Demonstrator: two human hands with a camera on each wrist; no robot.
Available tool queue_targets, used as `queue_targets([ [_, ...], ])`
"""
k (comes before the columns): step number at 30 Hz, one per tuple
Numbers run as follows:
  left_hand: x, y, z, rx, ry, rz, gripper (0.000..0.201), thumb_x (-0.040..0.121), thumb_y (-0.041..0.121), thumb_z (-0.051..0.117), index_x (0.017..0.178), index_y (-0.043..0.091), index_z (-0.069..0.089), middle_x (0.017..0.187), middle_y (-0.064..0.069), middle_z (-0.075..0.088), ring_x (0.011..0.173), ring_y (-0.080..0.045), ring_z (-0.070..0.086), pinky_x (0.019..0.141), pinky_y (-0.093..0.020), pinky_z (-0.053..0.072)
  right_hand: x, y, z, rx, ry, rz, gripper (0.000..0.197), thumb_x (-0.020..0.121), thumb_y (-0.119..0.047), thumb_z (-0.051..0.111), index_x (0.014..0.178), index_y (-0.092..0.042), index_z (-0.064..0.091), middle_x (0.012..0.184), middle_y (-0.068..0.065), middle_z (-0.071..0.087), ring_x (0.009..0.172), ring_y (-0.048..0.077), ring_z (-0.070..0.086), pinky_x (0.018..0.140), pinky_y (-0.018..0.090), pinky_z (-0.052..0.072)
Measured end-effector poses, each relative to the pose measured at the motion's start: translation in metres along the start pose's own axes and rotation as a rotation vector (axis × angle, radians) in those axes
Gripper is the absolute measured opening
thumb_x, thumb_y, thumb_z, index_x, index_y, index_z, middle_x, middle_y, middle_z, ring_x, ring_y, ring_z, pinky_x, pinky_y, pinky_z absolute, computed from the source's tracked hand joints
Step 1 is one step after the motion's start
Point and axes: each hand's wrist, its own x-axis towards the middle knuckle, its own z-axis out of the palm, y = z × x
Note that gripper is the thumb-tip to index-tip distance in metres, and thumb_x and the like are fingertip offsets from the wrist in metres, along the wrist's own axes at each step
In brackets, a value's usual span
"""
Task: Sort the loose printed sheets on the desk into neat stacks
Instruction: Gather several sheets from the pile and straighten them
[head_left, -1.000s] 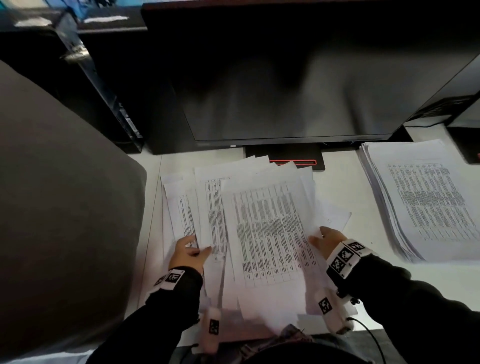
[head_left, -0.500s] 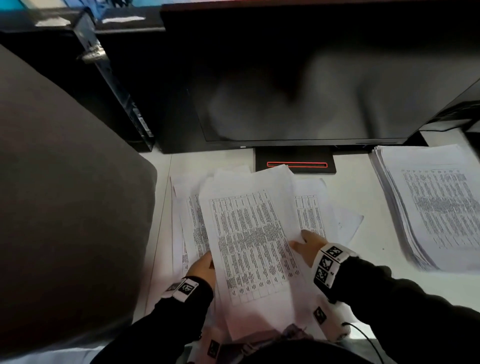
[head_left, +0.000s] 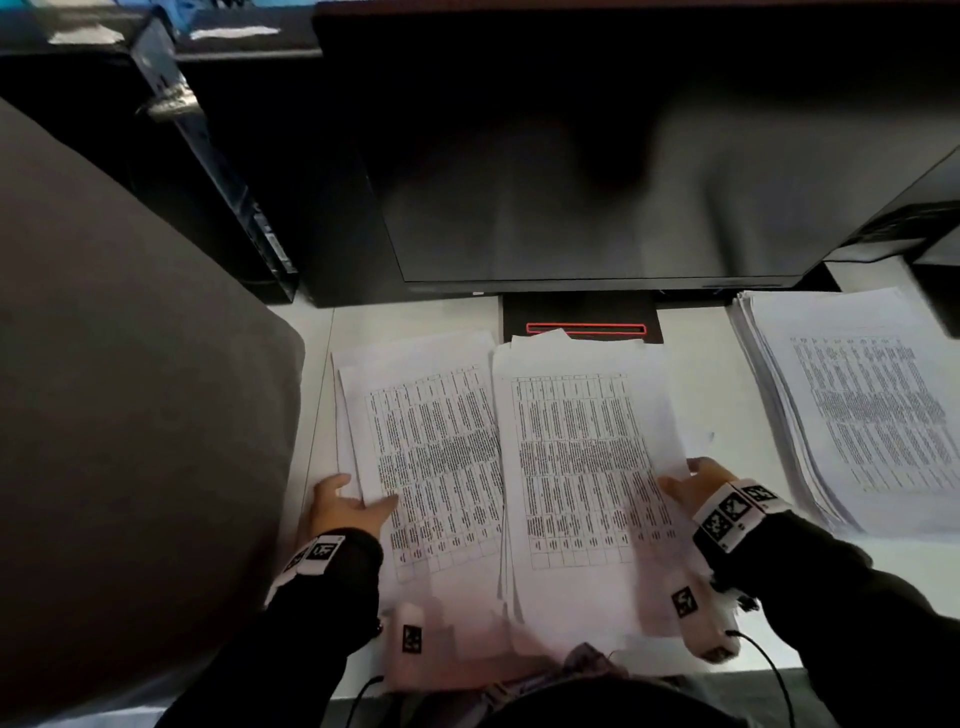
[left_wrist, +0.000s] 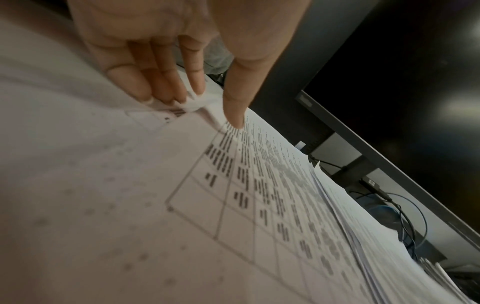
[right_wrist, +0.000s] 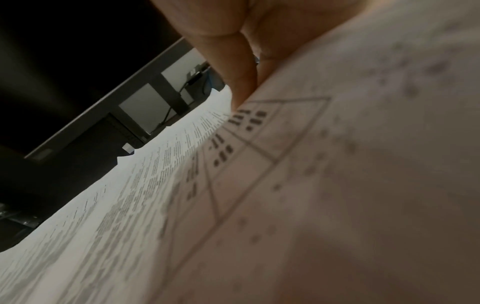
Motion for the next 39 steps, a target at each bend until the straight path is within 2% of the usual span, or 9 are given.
queue_targets([
  [5,-0.005,0.006,0.004,0.132,-0.092,0.001,0.049,0.083,0.032,0.064,0.124,0.008,0.052,0.117,-0.005,0.06,0.107,-0.027,0.057,0.094,-0.029,0.041,0.009,0.009,0.008,-0.093,-0.01,-0.019,0.041,0.086,-0.033,0.06,0.113,-0.004,0.059,0.113,0.015,0.065,0.106,0.03,0.06,0.093,0.034,0.044],
  [11,-0.003,0.006,-0.004,0.36,0.121,0.044,0.033,0.073,0.044,0.065,0.093,0.018,0.064,0.089,-0.004,0.056,0.078,-0.026,0.06,0.077,-0.029,0.051,0.008,0.011,-0.001,-0.082,0.004,-0.022,0.038,0.089,-0.024,0.058,0.118,0.0,0.056,0.119,0.019,0.062,0.11,0.032,0.057,0.093,0.034,0.041],
  [15,-0.002,0.009,0.001,0.189,0.017,-0.015,0.046,0.07,0.029,0.073,0.107,0.018,0.047,0.101,-0.005,0.056,0.085,-0.03,0.063,0.087,-0.041,0.052,0.007,0.011,-0.002,-0.078,-0.037,-0.049,0.044,0.084,-0.022,0.065,0.121,-0.001,0.055,0.12,0.017,0.062,0.111,0.031,0.058,0.098,0.038,0.044],
  [20,-0.014,0.013,0.002,0.0,0.006,0.007,0.063,0.079,0.007,0.069,0.132,0.013,0.037,0.126,-0.014,0.056,0.108,-0.032,0.058,0.094,-0.036,0.043,0.006,0.014,0.001,-0.125,-0.068,-0.048,0.045,0.084,-0.027,0.065,0.121,-0.002,0.056,0.121,0.015,0.062,0.113,0.029,0.057,0.097,0.034,0.043],
  [23,-0.016,0.005,-0.002,0.121,-0.045,-0.003,0.049,0.087,0.022,0.06,0.132,0.012,0.044,0.132,-0.011,0.054,0.116,-0.031,0.054,0.1,-0.036,0.039,0.005,0.019,-0.008,-0.133,-0.067,-0.024,0.045,0.086,-0.028,0.063,0.122,-0.003,0.055,0.123,0.015,0.061,0.115,0.029,0.056,0.095,0.033,0.041],
  [25,-0.016,-0.001,-0.008,0.166,-0.058,0.002,0.04,0.086,0.03,0.059,0.123,0.015,0.053,0.125,-0.009,0.06,0.105,-0.028,0.058,0.1,-0.039,0.043,0.009,0.023,-0.015,-0.11,-0.099,-0.01,0.047,0.085,-0.027,0.064,0.124,-0.004,0.054,0.125,0.015,0.059,0.117,0.029,0.055,0.094,0.032,0.043],
  [27,-0.016,-0.007,-0.011,0.141,-0.054,0.015,0.033,0.086,0.028,0.06,0.115,0.012,0.058,0.114,-0.01,0.066,0.093,-0.026,0.061,0.094,-0.039,0.047,0.012,0.026,-0.02,-0.104,-0.085,0.007,0.049,0.085,-0.026,0.064,0.126,-0.002,0.052,0.128,0.016,0.057,0.119,0.03,0.053,0.096,0.033,0.043],
  [34,-0.039,-0.006,-0.007,0.164,-0.071,0.029,0.039,0.093,0.016,0.049,0.131,0.008,0.046,0.129,-0.011,0.056,0.114,-0.031,0.055,0.092,-0.032,0.041,0.019,0.028,-0.017,-0.01,-0.104,-0.038,0.05,0.08,-0.016,0.069,0.125,-0.001,0.051,0.123,0.019,0.059,0.114,0.034,0.055,0.102,0.046,0.04],
  [39,-0.035,0.004,-0.013,0.143,-0.024,0.099,0.036,0.093,0.021,0.048,0.127,0.012,0.051,0.126,-0.012,0.058,0.113,-0.031,0.055,0.101,-0.038,0.041,0.018,0.028,-0.011,-0.01,-0.137,-0.088,0.063,0.076,-0.019,0.074,0.13,-0.007,0.046,0.125,0.014,0.059,0.115,0.031,0.055,0.102,0.042,0.041],
])
